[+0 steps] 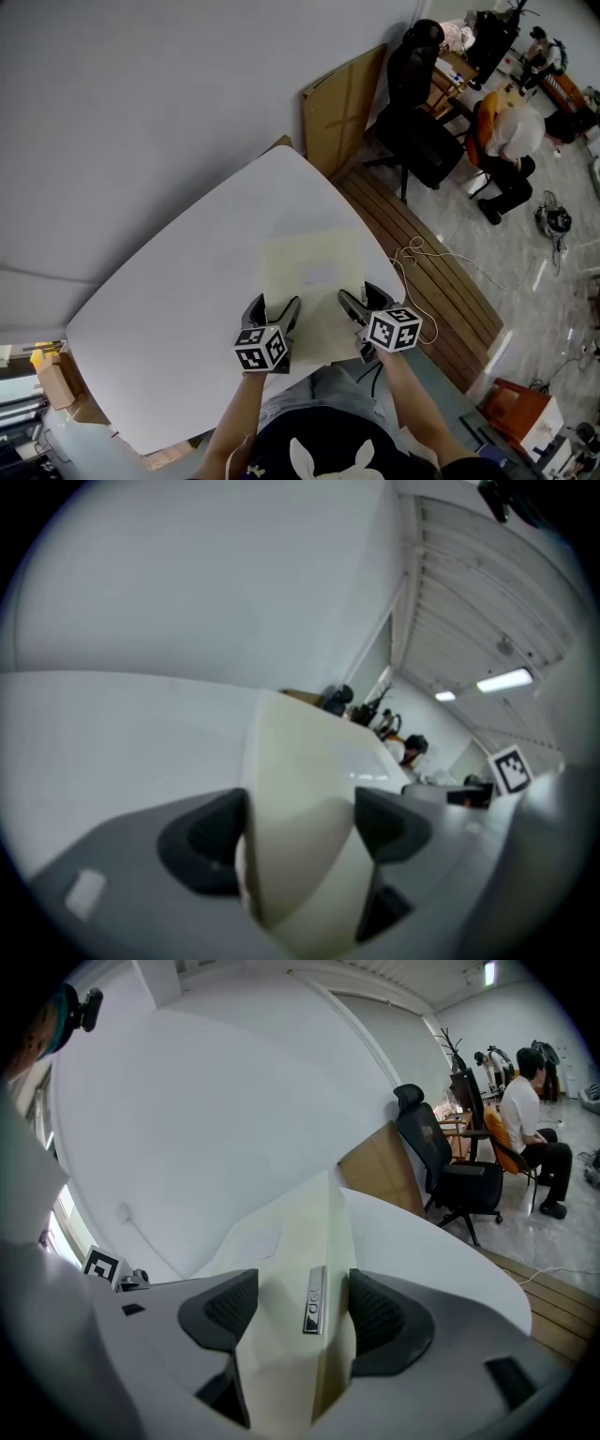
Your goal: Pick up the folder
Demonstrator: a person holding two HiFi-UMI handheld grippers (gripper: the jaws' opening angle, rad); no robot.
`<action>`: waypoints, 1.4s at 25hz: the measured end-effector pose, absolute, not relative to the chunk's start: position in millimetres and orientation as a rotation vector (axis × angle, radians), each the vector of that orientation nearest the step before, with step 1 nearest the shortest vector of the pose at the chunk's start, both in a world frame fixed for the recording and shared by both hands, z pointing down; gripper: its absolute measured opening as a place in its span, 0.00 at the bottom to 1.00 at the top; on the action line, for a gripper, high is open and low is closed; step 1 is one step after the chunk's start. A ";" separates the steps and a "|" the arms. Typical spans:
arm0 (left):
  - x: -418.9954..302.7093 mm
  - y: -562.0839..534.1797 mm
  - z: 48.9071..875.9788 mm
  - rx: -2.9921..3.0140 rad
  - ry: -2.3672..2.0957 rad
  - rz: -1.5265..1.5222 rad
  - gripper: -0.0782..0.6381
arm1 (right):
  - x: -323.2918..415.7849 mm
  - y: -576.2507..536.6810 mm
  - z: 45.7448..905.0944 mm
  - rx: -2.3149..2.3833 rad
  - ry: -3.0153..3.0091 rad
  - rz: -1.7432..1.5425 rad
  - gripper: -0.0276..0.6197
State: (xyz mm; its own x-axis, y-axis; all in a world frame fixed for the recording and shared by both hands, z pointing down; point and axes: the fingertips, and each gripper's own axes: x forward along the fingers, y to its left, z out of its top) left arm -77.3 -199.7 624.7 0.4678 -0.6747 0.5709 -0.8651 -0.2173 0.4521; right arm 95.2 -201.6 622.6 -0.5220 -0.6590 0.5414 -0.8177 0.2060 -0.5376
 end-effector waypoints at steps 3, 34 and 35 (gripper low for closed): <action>-80.7 -199.3 616.6 1.976 -1.288 0.316 0.60 | 91.9 -201.8 614.5 1.421 -2.294 1.203 0.48; -84.8 -181.0 497.2 2.168 -1.410 0.204 0.60 | 88.2 -182.9 498.4 1.510 -2.510 0.952 0.48; -85.3 -180.5 491.7 2.177 -1.417 0.198 0.60 | 87.7 -182.5 493.1 1.513 -2.521 0.936 0.48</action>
State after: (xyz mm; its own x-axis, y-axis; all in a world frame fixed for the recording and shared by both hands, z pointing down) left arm -85.3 -180.5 491.7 0.4390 -0.8064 0.3963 -0.8842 -0.3094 0.3501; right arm 87.7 -182.5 493.1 -0.5178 -0.7837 0.3432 -0.8176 0.3353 -0.4680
